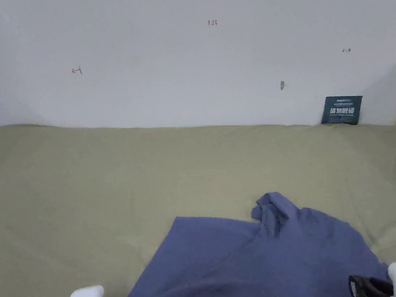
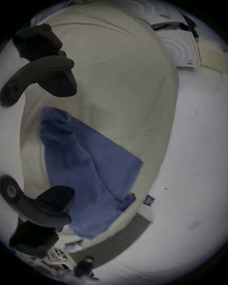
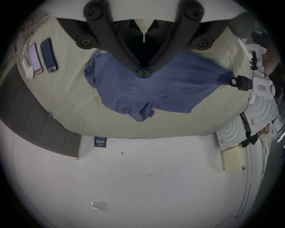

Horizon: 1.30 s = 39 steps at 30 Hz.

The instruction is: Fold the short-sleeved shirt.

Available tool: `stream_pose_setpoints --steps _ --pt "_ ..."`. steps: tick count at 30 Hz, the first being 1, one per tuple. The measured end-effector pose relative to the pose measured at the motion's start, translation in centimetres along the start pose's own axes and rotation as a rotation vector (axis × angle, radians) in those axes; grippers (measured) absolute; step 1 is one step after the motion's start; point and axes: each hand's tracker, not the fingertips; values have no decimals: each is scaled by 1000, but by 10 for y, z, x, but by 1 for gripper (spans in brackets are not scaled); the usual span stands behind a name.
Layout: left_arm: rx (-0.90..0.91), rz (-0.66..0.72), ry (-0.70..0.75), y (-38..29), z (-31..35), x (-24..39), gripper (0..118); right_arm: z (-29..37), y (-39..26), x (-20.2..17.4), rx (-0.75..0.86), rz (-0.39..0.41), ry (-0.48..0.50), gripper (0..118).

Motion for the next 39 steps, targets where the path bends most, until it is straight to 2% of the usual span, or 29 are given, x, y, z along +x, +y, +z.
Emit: stream_pose_setpoints --steps 2,3,4,5,6,7,8,9,11,13,15,18,23,25,26,27,28,29,31,33,36,39 --pt "-107 -56 39 20 2 5 110 -32 31 15 -7 38 11 2" --pt "-134 -69 44 17 -4 6 94 -45 44 22 -14 38 29 2" --pt "-97 -77 142 13 0 10 72 -65 62 32 -36 43 87 3" --pt "-12 -77 137 15 12 8 51 -91 84 45 -69 59 134 7" --pt "27 -43 80 16 19 4 9 -115 102 54 -86 71 136 18" --pt "47 -2 -50 15 21 -2 4 -145 123 67 -124 92 130 55" --pt "41 32 -31 13 20 -1 4 -174 143 75 -190 103 117 77" --pt "-2 18 2 17 22 -3 4 -205 159 83 -230 146 104 82" --pt "5 -13 6 14 25 -1 4 -253 177 96 -304 211 166 82" --pt "32 -55 48 13 25 9 4 -295 184 103 -447 232 158 82" --pt "6 -58 52 13 20 11 4 -327 175 100 -569 277 141 82" --pt "-23 -32 37 11 16 10 4 -363 155 91 -653 383 202 82" --pt "-8 10 18 8 15 5 4 -396 131 79 -693 429 242 80" --pt "-3 13 12 6 13 4 4 -392 131 81 -682 404 235 78" --pt "-5 15 8 6 12 3 4 -390 134 87 -697 319 224 74" --pt "-5 17 6 6 13 3 4 -383 139 90 -657 286 209 62" --pt "-7 23 0 9 13 3 4 -375 142 94 -605 297 207 2" --pt "-10 24 -5 10 15 3 4 -358 147 89 -548 348 202 2" --pt "-12 5 -3 16 18 6 4 -333 152 85 -483 312 240 2" --pt "9 -24 -13 27 27 9 4 -302 160 78 -372 347 217 2" --pt "71 -79 -50 57 45 15 4 -261 191 69 -225 342 261 2" --pt "128 -126 -82 99 62 19 4 -227 222 66 -105 374 218 2"
